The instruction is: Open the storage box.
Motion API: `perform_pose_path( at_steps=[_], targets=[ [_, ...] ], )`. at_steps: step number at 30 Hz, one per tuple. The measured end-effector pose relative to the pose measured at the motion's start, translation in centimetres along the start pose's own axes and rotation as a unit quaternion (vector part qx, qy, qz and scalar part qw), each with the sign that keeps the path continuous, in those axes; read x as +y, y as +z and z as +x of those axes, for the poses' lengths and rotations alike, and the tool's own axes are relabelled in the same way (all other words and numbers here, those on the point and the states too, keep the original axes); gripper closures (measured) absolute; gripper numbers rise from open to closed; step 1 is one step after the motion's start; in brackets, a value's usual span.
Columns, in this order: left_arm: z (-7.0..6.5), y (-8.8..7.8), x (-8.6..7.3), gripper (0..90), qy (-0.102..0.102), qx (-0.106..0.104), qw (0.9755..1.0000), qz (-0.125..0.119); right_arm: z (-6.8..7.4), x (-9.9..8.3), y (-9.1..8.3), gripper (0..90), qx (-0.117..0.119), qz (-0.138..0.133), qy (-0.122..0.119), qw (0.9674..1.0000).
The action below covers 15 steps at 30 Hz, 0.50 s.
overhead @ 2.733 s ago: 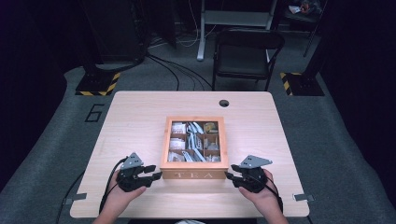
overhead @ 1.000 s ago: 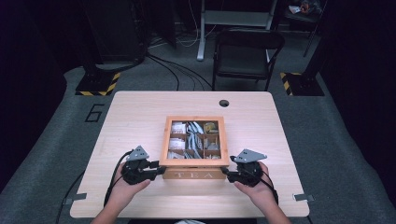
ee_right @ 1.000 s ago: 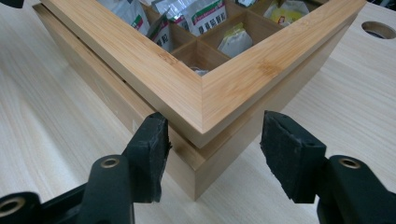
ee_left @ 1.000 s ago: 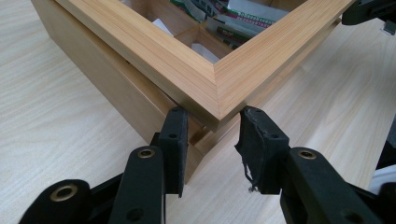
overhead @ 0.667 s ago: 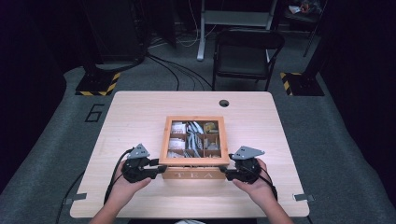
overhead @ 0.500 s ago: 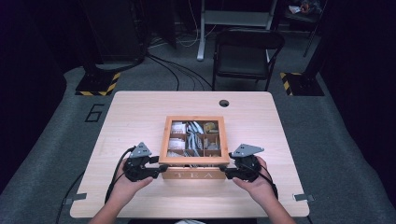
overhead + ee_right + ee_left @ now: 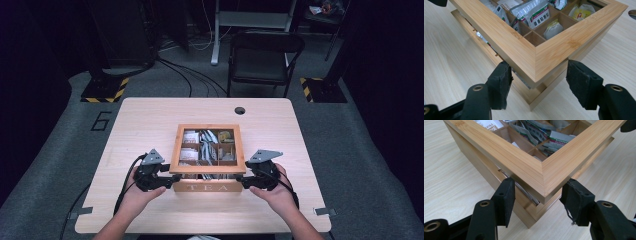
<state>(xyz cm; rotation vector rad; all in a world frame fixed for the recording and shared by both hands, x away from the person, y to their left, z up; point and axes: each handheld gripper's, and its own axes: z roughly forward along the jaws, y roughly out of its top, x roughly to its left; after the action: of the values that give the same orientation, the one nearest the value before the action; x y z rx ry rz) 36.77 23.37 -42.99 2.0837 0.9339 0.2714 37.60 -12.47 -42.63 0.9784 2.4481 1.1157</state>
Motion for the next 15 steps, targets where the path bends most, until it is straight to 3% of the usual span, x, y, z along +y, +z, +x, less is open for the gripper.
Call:
perform_pose_path(
  at_steps=[6, 15],
  targets=[
    [0.1, -0.4, 0.6, 44.9, -0.004, 0.000, 1.0000, -0.005, -0.3, 0.9, -0.4, 37.0, 0.007, 0.012, 0.007, 0.9999],
    [0.3, -1.0, 1.6, 44.2, -0.003, 0.010, 0.9999, -0.010, -0.4, 2.0, -1.1, 36.0, -0.001, 0.004, 0.007, 1.0000]
  ],
)
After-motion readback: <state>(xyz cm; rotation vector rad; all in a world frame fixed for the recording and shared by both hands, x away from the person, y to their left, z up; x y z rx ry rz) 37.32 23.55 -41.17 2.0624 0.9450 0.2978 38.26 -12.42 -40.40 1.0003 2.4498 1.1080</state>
